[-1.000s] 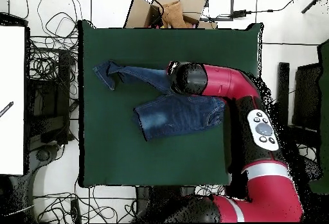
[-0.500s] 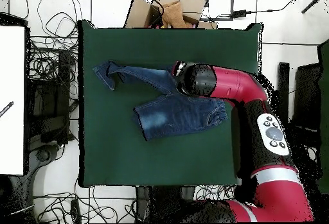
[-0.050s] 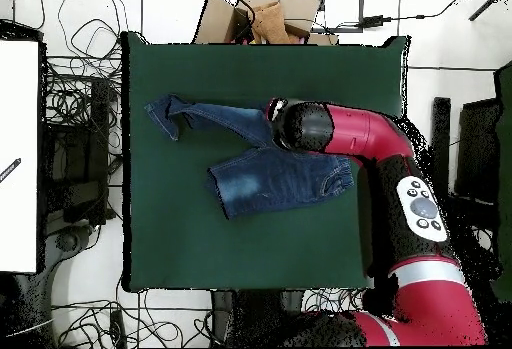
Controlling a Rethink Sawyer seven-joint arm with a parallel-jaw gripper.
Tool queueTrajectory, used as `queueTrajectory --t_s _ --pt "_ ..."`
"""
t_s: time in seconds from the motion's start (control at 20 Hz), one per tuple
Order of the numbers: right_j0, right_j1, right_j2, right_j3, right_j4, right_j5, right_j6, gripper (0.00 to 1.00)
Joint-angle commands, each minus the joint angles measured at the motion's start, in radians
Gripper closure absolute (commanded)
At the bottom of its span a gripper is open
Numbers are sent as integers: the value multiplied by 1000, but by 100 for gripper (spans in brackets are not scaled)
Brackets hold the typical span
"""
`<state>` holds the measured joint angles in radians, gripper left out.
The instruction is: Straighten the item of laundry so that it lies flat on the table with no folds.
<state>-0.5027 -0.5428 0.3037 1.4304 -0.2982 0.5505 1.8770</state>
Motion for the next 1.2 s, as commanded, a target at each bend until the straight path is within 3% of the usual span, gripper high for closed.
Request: queueTrajectory --t_s 0.05,0.7,1.2 --pt "20 -12 64 82 -96 -47 -108 0" --pt "12 -9 74 78 -132 -54 -80 0" --pt "6 17 66 80 -101 -70 -23 0"
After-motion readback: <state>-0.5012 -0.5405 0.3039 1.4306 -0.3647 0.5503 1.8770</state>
